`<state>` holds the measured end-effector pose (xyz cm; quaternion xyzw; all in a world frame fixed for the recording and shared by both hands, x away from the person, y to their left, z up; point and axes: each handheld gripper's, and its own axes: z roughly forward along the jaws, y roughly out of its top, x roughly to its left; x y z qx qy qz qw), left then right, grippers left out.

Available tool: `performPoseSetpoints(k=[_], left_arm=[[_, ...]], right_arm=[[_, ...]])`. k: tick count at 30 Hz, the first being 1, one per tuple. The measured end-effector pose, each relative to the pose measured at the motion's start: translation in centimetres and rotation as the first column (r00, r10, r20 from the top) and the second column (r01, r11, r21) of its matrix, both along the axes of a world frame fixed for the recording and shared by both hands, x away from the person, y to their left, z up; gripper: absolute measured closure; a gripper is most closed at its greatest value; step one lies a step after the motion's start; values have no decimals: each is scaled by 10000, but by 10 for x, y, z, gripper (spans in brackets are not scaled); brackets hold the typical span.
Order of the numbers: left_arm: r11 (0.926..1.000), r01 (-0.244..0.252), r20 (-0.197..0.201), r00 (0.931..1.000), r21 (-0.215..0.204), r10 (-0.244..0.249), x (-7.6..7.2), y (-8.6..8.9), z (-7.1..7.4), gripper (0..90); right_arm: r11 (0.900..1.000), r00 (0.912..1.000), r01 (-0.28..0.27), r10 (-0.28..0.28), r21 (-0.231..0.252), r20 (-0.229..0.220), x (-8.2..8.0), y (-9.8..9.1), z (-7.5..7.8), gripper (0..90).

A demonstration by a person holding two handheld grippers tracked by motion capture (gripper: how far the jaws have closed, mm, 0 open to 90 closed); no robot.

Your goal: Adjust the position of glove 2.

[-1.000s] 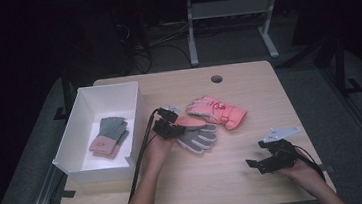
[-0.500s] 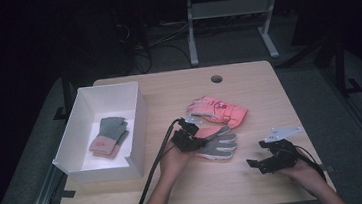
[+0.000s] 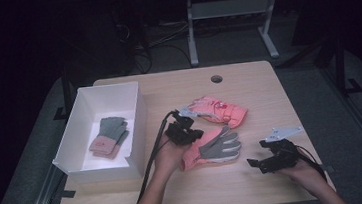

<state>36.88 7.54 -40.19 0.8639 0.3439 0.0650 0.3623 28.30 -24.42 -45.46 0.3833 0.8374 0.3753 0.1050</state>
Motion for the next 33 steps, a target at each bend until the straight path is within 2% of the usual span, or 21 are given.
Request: performPoseSetpoints(k=[1,3,5,7,10,16,18,19,20,23,24,27,30,31,32,33], left_arm=[[10000,0,0,10000,0,0,0,0,0,898],[9991,-224,-274,9994,347,233,11,12,-8,898],[9982,-139,-571,9982,581,172,14,17,-18,898],[9976,-62,-659,9978,683,107,13,18,-20,898],[9956,251,-824,9964,904,-177,6,21,-27,898],[9929,651,-938,9940,995,-557,-9,25,-26,898],[9934,840,-1057,9915,785,-755,-20,27,-26,898],[9934,840,-1057,9915,785,-755,-20,27,-26,898],[9924,1008,-1129,9893,704,-924,-29,29,-27,898],[9917,1139,-1216,9869,601,-1060,-35,30,-28,898],[9881,1431,-1360,9815,562,-1345,-41,32,-29,898],[9862,1606,-1391,9783,411,-1536,-47,31,-30,898],[9769,2112,-1445,9682,339,-2043,-59,30,-29,898],[9769,2112,-1445,9682,339,-2043,-59,30,-29,898],[9733,2288,-1455,9638,197,-2236,-65,27,-29,898],[9733,2288,-1455,9638,197,-2236,-65,27,-29,898]], right_arm=[[10000,10000,-19,19,-26,30,0,0,0,138],[10000,10000,-6,6,-24,-33,0,1,0,138],[10000,10000,-34,33,-61,-53,0,1,0,138],[9999,10000,-55,55,-90,-57,0,1,0,138],[10000,10000,32,-33,-54,-59,-1,-1,-1,138],[10000,10000,52,-52,-64,-4,-1,-1,0,138],[9999,10000,24,-24,-126,-35,-2,0,-1,138],[9999,10000,24,-24,-126,-35,-2,0,-1,138],[9999,10000,45,-46,-108,-46,-2,-1,-1,138],[9999,9999,144,-145,-91,-87,-3,-2,-2,138],[9998,9999,99,-99,-156,-39,-3,-3,-2,138],[9999,9999,145,-145,-70,2,-2,-4,-1,138],[9998,9999,147,-148,-131,-70,-2,-2,-2,138],[9998,9999,110,-111,-170,-57,-2,-2,-2,138],[9998,9999,139,-140,-147,-64,-2,-1,-2,138],[9998,9999,126,-127,-165,-61,-2,-1,-3,138]])
